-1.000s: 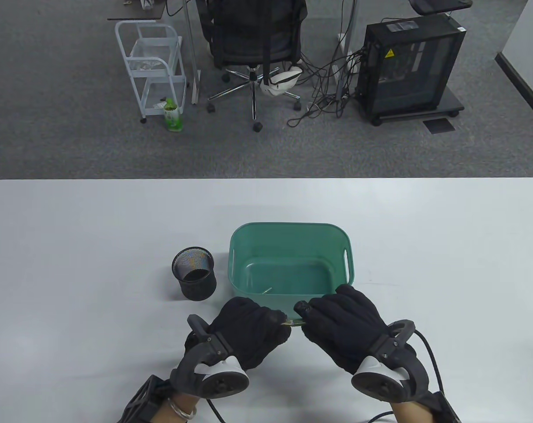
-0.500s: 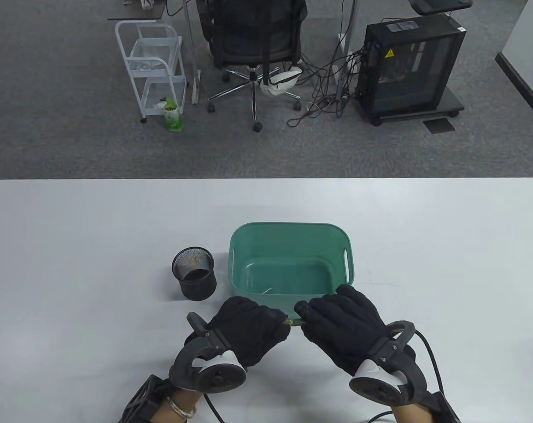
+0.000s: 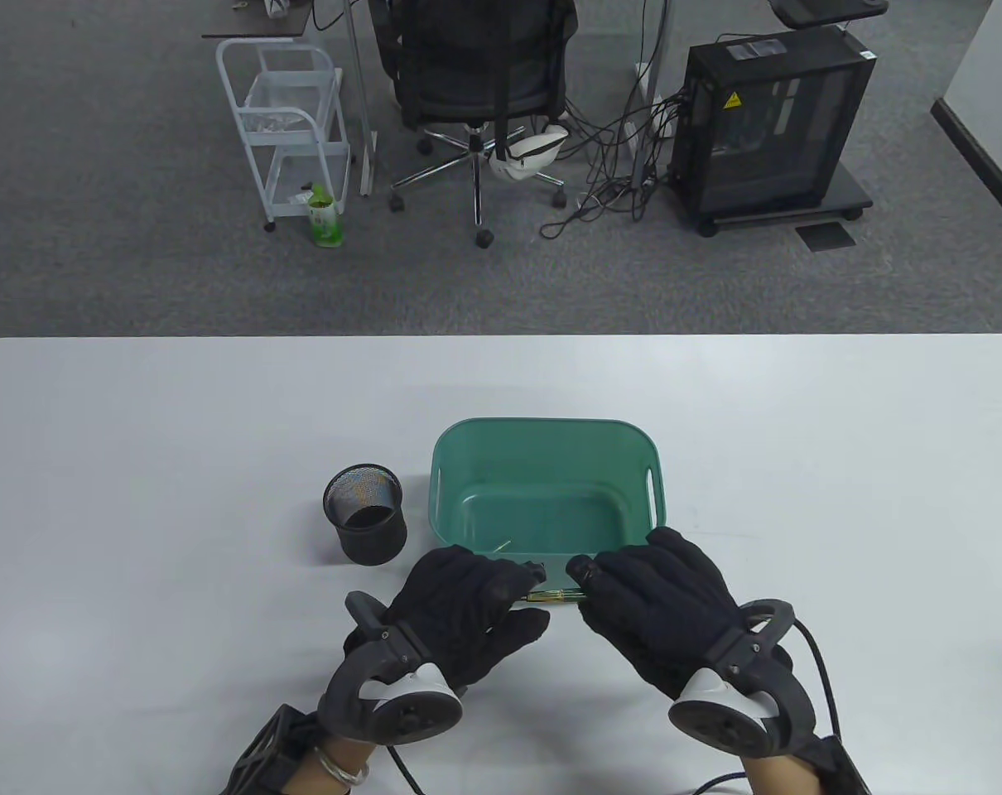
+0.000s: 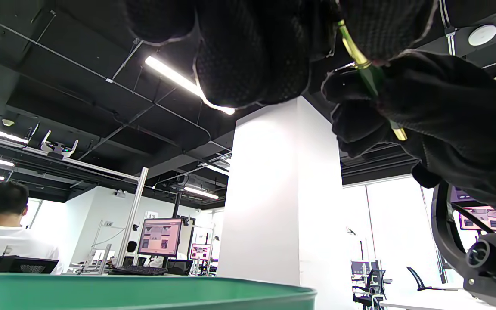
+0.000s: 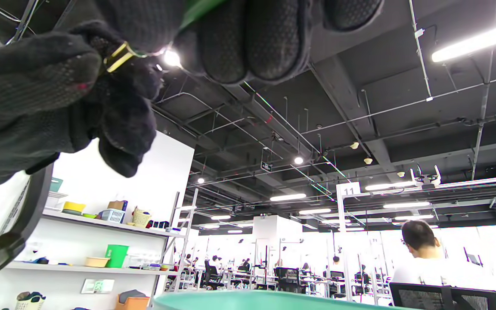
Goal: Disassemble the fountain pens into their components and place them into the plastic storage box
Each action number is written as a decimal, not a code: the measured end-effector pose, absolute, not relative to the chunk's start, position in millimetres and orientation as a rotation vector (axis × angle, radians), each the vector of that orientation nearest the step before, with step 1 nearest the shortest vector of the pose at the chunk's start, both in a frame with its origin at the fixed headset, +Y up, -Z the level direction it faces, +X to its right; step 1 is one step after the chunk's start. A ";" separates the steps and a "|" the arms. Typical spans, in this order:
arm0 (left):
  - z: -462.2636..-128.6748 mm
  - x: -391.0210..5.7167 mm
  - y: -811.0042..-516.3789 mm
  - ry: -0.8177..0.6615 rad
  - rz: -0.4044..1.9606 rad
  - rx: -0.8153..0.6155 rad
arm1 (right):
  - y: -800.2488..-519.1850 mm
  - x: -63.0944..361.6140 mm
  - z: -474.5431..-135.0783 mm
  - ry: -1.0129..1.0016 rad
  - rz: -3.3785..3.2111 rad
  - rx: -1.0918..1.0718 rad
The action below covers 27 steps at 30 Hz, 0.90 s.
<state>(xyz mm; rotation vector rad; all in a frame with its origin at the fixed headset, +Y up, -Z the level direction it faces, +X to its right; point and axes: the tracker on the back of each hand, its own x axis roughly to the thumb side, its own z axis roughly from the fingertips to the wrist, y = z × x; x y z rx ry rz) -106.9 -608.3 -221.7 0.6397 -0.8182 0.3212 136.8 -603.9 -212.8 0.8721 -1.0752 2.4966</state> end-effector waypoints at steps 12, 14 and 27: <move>-222.0 -108.0 -608.8 -0.826 0.332 0.643 | -604.8 134.3 -213.5 -1.060 2.506 0.889; -222.3 -108.4 -608.9 -0.825 0.333 0.638 | -604.8 133.8 -213.6 -1.058 2.507 0.891; -225.0 -109.1 -609.8 -0.832 0.351 0.621 | -605.4 131.9 -213.3 -1.055 2.508 0.902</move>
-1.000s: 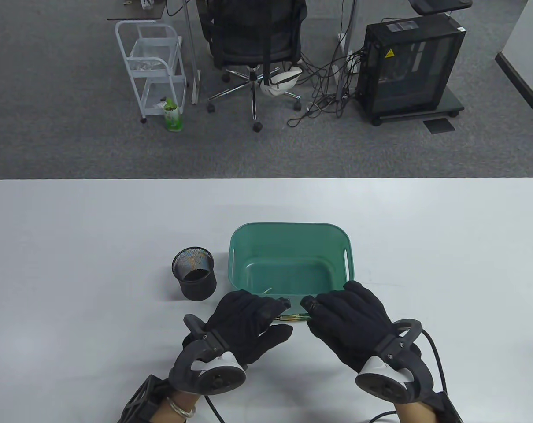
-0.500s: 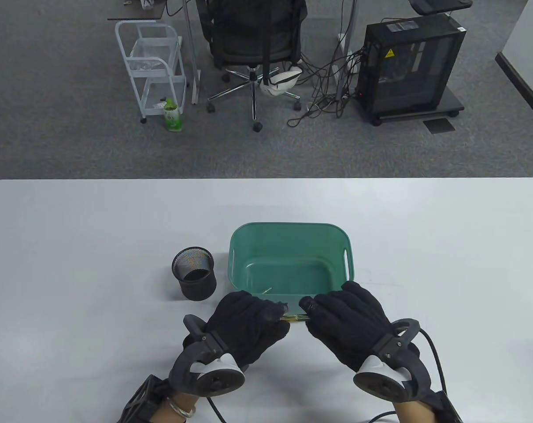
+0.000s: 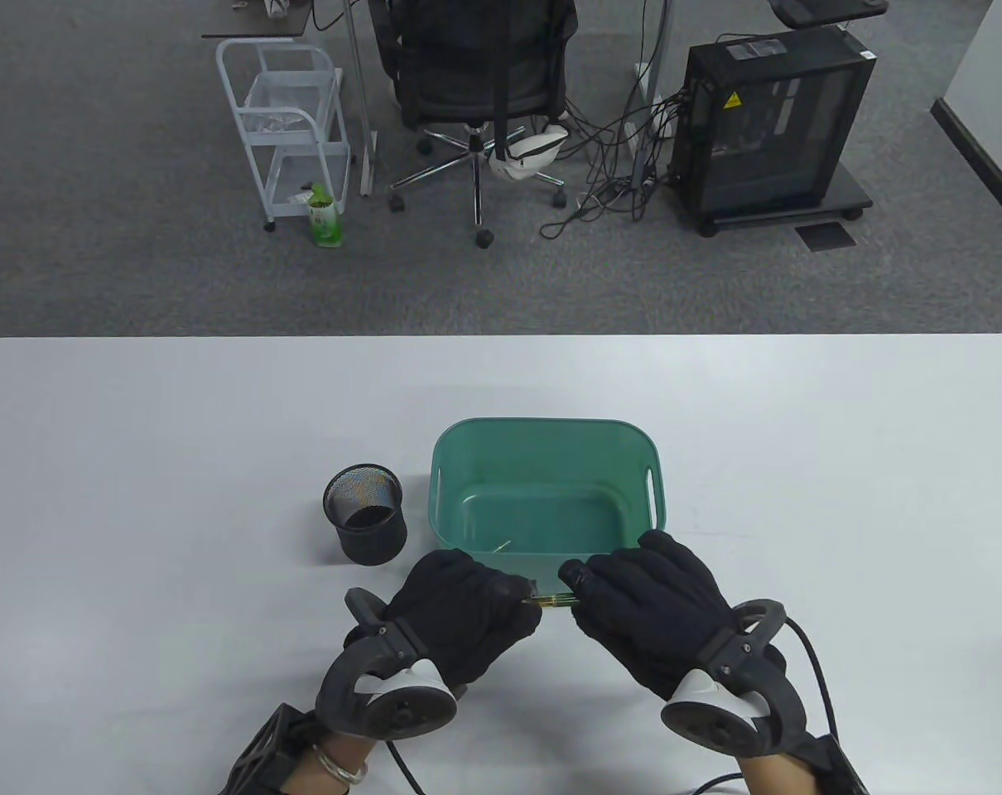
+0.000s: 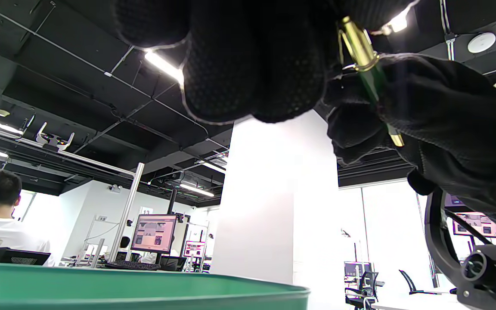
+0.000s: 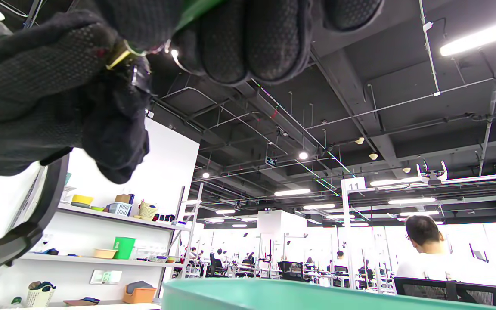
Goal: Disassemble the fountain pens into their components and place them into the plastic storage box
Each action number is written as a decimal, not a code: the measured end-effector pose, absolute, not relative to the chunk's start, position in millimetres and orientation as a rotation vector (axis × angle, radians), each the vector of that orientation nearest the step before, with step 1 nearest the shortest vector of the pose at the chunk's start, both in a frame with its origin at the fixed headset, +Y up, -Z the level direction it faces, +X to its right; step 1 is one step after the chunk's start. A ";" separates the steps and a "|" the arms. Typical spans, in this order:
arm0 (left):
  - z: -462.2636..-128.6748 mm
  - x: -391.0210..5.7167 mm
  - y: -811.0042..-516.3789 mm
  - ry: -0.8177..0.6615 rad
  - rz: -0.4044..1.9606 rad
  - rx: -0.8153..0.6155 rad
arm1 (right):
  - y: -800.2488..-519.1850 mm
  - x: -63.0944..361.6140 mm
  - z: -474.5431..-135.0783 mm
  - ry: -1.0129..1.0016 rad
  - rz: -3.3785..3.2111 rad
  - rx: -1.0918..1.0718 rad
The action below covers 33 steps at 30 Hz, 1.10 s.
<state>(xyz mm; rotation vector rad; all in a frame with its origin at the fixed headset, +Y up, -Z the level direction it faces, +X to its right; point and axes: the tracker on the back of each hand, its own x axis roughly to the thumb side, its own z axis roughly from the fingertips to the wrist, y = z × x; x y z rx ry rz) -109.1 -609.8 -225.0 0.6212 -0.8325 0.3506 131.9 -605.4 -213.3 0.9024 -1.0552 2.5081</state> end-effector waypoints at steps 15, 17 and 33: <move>-226.9 -110.0 -610.5 -0.812 0.336 0.600 | -606.4 130.7 -214.2 -1.048 2.523 0.905; -226.4 -109.4 -610.6 -0.806 0.325 0.608 | -606.6 131.0 -214.7 -1.047 2.526 0.901; -225.1 -105.6 -611.6 -0.813 0.299 0.619 | -608.0 131.8 -217.9 -1.037 2.537 0.892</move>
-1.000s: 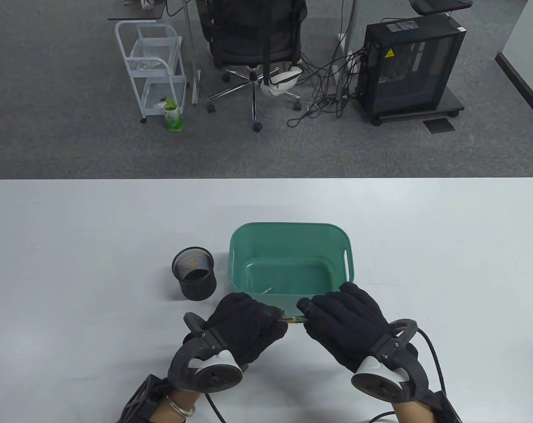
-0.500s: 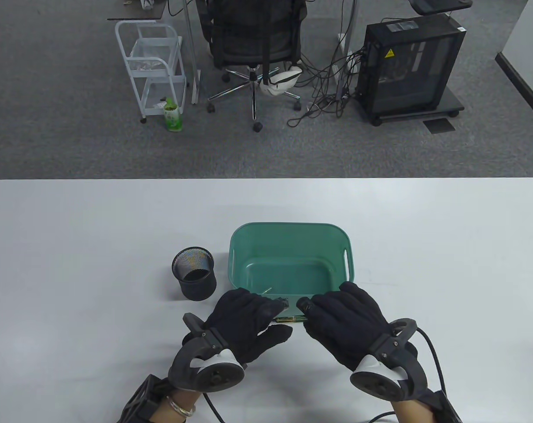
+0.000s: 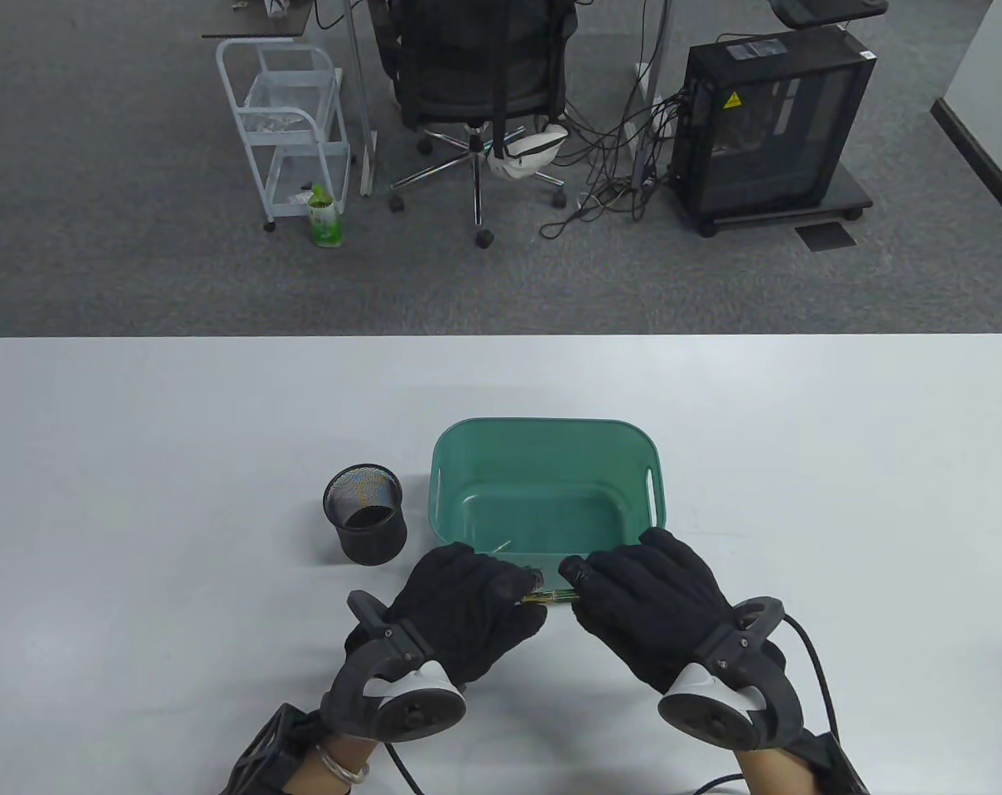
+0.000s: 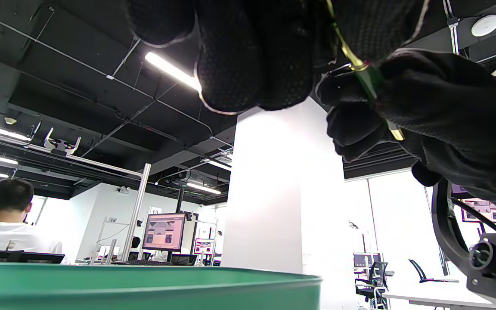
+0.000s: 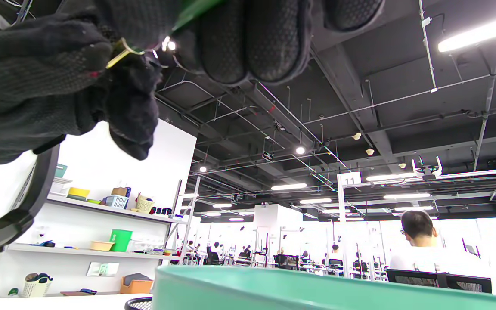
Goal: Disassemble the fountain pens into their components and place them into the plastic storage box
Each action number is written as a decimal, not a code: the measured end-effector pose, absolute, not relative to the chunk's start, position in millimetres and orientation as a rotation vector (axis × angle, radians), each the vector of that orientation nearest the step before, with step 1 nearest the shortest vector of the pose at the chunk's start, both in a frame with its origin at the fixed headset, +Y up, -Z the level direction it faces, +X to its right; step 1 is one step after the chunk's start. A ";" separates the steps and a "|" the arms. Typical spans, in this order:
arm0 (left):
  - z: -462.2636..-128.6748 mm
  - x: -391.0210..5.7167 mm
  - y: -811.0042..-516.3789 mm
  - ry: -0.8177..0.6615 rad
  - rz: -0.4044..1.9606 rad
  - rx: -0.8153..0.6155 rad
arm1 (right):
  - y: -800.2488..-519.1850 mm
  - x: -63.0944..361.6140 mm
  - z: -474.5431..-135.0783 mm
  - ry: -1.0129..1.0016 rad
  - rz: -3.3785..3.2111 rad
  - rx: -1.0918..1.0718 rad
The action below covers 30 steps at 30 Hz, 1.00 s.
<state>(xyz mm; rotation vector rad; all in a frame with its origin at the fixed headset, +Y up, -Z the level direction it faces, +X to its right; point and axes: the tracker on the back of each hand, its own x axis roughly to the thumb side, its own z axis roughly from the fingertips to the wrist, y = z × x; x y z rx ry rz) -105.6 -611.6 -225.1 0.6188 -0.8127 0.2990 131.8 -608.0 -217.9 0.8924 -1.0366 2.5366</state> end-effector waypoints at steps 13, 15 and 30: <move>-226.9 -105.9 -612.4 -0.815 0.317 0.612 | -609.4 131.3 -218.4 -1.032 2.536 0.899; -227.0 -106.0 -612.5 -0.815 0.320 0.614 | -609.7 131.2 -218.3 -1.032 2.534 0.900; -227.6 -109.1 -613.4 -0.805 0.335 0.621 | -610.5 132.3 -217.7 -1.038 2.531 0.895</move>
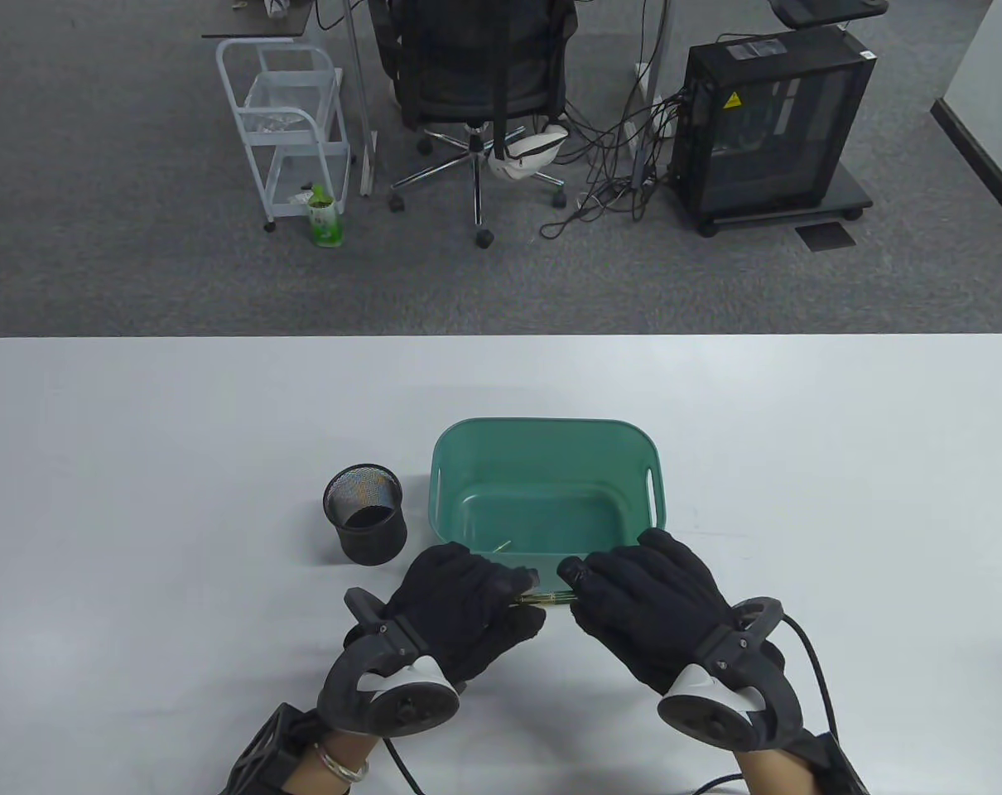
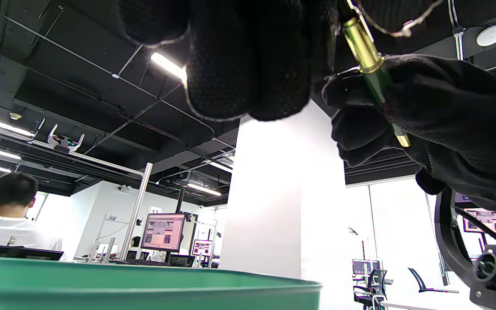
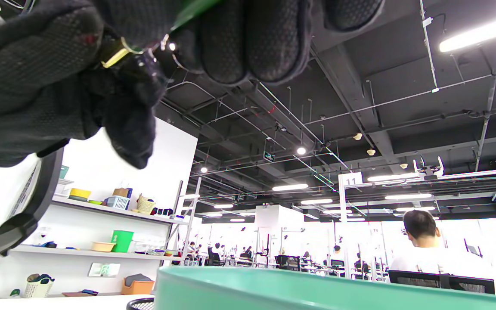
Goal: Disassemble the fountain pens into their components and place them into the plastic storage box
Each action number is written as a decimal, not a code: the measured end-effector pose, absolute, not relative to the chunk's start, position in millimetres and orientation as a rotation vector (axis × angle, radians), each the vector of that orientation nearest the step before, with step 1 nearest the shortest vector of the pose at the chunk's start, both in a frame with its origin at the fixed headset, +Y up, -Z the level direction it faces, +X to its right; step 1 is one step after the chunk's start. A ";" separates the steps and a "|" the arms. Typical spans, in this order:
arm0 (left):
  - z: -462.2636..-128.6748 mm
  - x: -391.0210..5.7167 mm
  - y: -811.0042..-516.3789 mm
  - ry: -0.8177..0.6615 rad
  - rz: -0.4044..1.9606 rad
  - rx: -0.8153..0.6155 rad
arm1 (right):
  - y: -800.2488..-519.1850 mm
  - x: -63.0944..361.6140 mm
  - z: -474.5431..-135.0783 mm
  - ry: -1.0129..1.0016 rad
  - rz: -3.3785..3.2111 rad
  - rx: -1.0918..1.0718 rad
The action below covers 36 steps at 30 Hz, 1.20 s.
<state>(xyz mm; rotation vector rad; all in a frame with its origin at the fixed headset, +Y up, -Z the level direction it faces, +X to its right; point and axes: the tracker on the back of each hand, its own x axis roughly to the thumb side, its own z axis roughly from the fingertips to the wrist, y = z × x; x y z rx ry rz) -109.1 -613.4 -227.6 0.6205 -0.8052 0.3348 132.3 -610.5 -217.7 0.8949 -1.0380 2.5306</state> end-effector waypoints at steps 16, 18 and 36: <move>-225.3 -107.2 -613.7 -0.806 0.306 0.637 | -611.0 134.1 -218.9 -1.039 2.533 0.887; -225.2 -107.0 -613.9 -0.806 0.304 0.634 | -611.2 134.0 -219.0 -1.039 2.535 0.888; -227.8 -108.8 -614.6 -0.823 0.344 0.626 | -612.2 132.7 -219.1 -1.032 2.526 0.901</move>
